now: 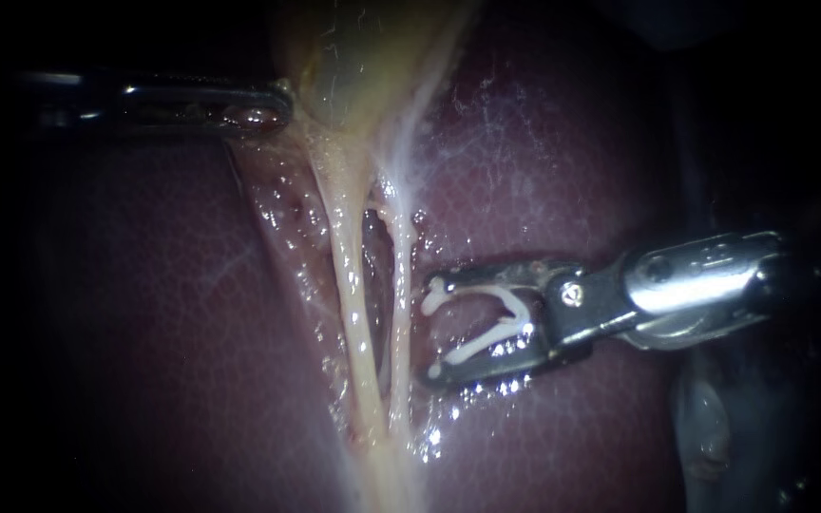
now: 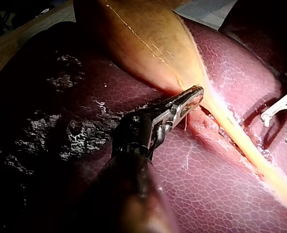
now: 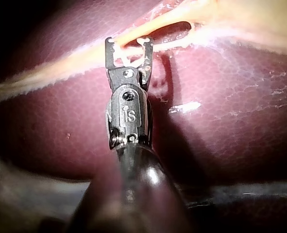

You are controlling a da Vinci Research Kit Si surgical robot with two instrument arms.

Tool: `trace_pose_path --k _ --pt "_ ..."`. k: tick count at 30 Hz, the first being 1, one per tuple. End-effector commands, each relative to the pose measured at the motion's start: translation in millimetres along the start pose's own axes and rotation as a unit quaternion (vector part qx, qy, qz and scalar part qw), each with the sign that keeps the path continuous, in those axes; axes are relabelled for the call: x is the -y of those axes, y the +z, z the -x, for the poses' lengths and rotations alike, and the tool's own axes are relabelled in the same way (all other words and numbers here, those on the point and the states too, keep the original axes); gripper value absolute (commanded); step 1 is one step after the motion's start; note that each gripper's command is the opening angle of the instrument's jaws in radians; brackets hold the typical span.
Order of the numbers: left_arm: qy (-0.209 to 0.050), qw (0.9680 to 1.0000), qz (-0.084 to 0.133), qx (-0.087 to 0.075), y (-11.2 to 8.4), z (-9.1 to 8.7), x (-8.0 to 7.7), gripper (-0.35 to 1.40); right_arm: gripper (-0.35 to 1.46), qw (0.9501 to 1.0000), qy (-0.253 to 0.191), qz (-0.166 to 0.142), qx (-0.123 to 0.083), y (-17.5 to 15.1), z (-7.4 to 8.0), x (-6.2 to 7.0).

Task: Clipping first clip left tube

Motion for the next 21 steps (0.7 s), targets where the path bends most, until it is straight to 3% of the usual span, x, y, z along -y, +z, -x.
trace_pose_path --k 1,9,21 --pt "0.000 1.0000 -0.001 0.000 0.0 -0.1 0.0 -0.35 0.49 1.0000 0.006 -0.003 0.000 0.3 0.2 0.0" --pt "0.000 1.0000 -0.001 0.000 0.1 -0.1 0.0 -0.35 0.49 0.9990 0.038 -0.023 -0.007 2.5 2.3 -0.6" --pt "0.000 1.0000 0.000 0.000 0.1 -0.1 0.1 -0.35 0.47 0.9967 0.062 -0.052 0.003 5.1 5.8 -1.5"
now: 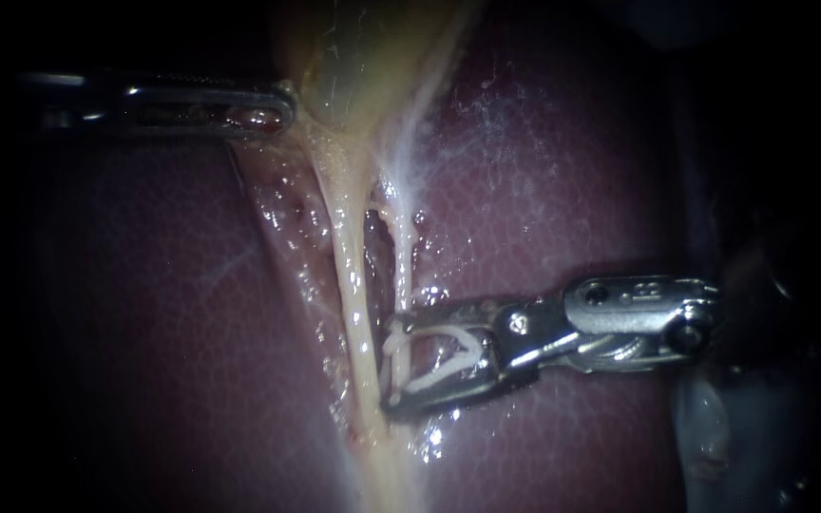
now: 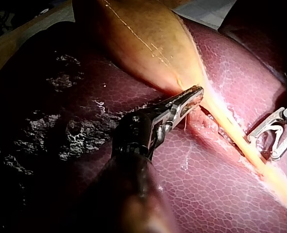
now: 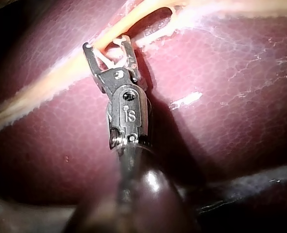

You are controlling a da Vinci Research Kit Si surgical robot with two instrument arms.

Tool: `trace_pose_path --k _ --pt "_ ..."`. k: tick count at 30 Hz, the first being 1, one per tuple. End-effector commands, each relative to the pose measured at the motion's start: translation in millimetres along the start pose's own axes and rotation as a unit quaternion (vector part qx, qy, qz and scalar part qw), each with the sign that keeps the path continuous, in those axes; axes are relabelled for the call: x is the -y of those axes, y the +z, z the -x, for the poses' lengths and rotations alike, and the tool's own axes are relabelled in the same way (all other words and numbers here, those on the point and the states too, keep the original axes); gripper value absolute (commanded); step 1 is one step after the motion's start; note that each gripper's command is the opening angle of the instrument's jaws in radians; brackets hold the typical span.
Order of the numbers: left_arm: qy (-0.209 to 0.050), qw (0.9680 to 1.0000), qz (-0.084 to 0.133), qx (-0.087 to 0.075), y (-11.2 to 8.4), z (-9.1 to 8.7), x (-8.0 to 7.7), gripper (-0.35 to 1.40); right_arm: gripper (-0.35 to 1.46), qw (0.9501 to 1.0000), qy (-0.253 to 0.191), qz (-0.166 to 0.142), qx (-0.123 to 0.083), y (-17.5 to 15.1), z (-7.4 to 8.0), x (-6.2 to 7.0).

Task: Clipping first clip left tube

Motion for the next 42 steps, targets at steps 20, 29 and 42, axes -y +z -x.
trace_pose_path --k 20,29,42 --pt "0.000 1.0000 0.000 0.000 0.0 -0.1 0.0 -0.35 0.47 0.9998 0.011 -0.017 0.004 1.4 2.0 -2.6" --pt "0.001 1.0000 0.000 0.000 0.0 -0.1 0.0 -0.35 0.46 0.9979 0.029 -0.053 -0.022 2.2 1.6 -3.3" --pt "0.001 1.0000 0.000 0.000 0.1 -0.2 0.0 -0.35 0.46 0.9918 0.047 -0.102 -0.062 3.3 0.9 -3.3"
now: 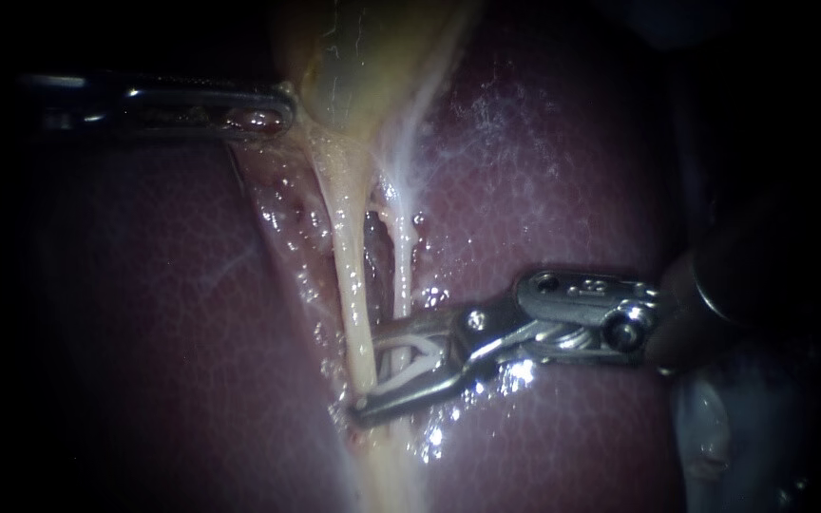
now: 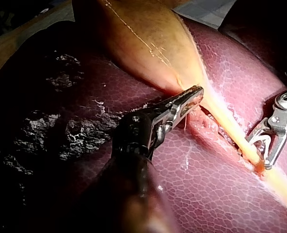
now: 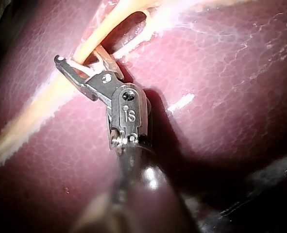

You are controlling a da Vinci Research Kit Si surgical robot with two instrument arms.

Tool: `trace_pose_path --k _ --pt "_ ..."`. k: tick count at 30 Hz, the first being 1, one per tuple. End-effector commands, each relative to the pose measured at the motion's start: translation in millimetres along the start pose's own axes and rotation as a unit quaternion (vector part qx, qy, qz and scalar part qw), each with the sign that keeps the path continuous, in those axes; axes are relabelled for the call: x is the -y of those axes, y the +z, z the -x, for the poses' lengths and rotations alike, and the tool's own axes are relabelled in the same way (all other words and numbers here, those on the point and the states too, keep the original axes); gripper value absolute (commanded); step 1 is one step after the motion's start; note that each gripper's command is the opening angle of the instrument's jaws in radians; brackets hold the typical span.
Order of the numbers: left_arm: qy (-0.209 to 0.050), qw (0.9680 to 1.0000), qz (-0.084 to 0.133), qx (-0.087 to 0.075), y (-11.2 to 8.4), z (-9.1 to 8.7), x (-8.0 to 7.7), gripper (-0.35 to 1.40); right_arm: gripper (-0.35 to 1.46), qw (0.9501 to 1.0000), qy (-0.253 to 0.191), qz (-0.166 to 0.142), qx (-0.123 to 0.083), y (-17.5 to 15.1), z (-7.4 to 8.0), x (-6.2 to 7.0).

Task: Clipping first clip left tube

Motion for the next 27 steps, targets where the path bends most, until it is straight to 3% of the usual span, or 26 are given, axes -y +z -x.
trace_pose_path --k 1,11,27 --pt "0.000 1.0000 0.000 0.000 0.0 0.0 0.0 -0.35 0.46 1.0000 0.000 -0.004 -0.001 0.1 -0.1 0.0" --pt "0.000 1.0000 0.000 0.000 0.1 0.0 0.0 -0.35 0.47 0.9995 0.006 -0.027 -0.018 1.5 -0.7 0.9" --pt "0.000 1.0000 0.000 0.000 0.1 -0.1 -0.1 -0.35 0.47 0.9962 0.006 -0.081 -0.030 2.4 -0.9 3.6"
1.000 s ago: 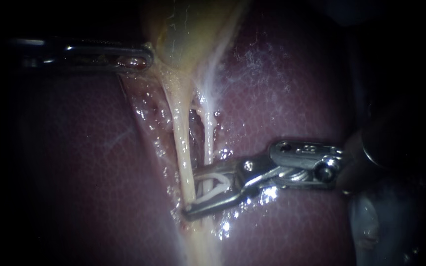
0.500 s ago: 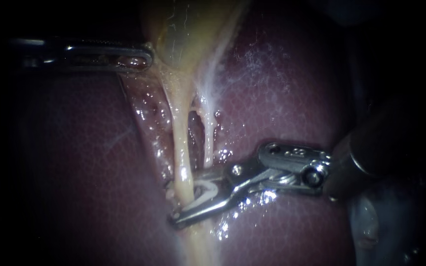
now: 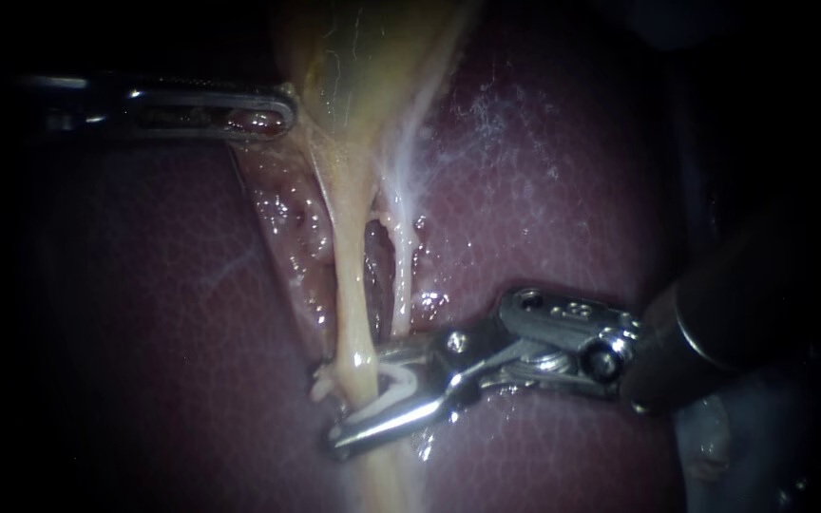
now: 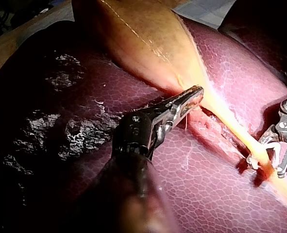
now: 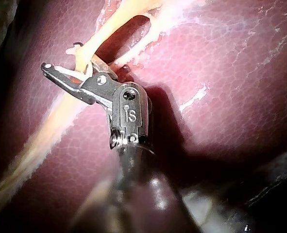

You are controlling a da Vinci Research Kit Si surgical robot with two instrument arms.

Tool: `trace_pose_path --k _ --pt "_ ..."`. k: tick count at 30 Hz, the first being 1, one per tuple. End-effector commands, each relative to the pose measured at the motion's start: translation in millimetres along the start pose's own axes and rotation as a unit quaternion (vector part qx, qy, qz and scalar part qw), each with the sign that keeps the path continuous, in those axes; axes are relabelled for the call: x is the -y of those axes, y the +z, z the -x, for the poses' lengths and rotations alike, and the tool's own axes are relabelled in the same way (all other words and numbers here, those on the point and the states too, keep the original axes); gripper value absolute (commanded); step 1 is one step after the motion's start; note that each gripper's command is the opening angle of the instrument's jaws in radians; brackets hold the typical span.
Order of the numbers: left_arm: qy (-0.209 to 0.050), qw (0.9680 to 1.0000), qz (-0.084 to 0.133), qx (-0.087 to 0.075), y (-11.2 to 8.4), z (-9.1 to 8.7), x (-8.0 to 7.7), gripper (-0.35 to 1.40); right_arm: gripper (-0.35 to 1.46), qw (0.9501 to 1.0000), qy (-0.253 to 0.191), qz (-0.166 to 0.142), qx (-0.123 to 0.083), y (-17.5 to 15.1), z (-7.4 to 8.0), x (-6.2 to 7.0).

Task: Clipping first clip left tube

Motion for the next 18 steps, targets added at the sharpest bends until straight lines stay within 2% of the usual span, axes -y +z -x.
trace_pose_path --k 1,9,18 --pt "0.000 1.0000 0.000 0.000 0.0 0.0 0.0 -0.35 0.47 1.0000 0.000 -0.002 -0.001 0.2 0.0 0.2" --pt "0.000 1.0000 0.000 0.000 0.0 0.0 0.0 -0.35 0.47 0.9998 -0.001 -0.017 0.004 0.9 -0.1 1.2" --pt "0.000 1.0000 0.000 0.000 0.0 0.0 0.0 -0.35 0.41 0.9985 -0.005 -0.050 0.022 1.1 0.0 1.3"
